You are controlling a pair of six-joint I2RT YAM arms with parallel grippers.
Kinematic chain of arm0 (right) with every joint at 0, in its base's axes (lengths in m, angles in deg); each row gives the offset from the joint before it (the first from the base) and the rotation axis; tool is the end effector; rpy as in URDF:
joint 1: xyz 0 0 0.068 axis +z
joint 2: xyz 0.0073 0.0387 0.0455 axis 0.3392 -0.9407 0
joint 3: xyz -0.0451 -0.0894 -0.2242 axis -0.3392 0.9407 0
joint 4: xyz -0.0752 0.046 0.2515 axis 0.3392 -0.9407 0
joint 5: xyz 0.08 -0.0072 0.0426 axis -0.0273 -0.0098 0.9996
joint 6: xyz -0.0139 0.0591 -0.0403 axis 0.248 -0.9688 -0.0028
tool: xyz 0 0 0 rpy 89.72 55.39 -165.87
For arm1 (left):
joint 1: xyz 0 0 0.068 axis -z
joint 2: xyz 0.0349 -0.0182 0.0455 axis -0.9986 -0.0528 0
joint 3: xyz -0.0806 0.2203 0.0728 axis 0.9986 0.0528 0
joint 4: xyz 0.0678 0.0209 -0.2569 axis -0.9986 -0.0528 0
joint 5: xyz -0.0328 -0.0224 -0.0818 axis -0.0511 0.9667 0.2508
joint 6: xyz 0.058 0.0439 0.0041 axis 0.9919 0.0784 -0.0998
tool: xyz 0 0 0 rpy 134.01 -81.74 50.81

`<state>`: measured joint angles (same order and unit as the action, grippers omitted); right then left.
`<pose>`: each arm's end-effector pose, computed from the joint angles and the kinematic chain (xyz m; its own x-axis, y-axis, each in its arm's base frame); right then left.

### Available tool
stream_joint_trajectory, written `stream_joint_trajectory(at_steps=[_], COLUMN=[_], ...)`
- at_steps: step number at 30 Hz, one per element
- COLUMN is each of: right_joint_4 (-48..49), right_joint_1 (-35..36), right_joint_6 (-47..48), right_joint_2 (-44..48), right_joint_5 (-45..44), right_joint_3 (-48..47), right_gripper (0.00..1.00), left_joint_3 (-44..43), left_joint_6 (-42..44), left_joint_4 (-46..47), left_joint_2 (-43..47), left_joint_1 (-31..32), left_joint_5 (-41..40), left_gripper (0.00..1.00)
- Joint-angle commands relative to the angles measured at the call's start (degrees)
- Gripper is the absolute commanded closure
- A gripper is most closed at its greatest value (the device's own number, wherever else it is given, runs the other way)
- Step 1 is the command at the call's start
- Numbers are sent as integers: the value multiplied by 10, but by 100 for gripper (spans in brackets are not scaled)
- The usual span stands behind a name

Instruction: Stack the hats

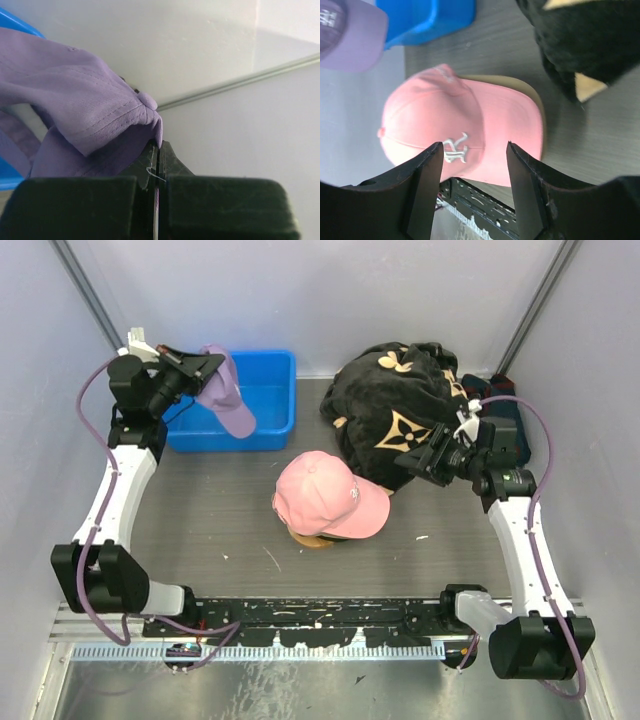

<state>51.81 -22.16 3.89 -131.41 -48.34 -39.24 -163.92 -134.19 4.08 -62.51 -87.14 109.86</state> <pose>0.2506 0.0256 0.2851 -0.7565 0.4633 -0.4615 -0.0267 0.6833 0.7297 0.3649 -0.0254 0.3821 -0.3837 -0.8156 -0.4331 0.1996 0.3847 -0.9012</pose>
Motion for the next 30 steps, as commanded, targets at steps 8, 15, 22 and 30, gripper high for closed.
stream_joint_trajectory(at_steps=[8,15,22,30], right_joint_4=[162,438,550,655], right_joint_1=[19,42,131,166], right_joint_6=[-188,-455,-556,-618], right_joint_2=[-10,3,-5,-37], right_joint_5=[125,165,94,42], right_joint_3=[-85,8,51,74], right_gripper=[40,34,29,29], left_joint_3=[-25,-55,-73,-86], left_joint_6=[-70,-142,-170,-193], left_joint_4=[35,96,134,168], left_joint_2=[72,56,40,26], left_joint_1=[79,103,152,195], left_joint_5=[-18,-16,-40,-62], left_gripper=[100,100,100,100])
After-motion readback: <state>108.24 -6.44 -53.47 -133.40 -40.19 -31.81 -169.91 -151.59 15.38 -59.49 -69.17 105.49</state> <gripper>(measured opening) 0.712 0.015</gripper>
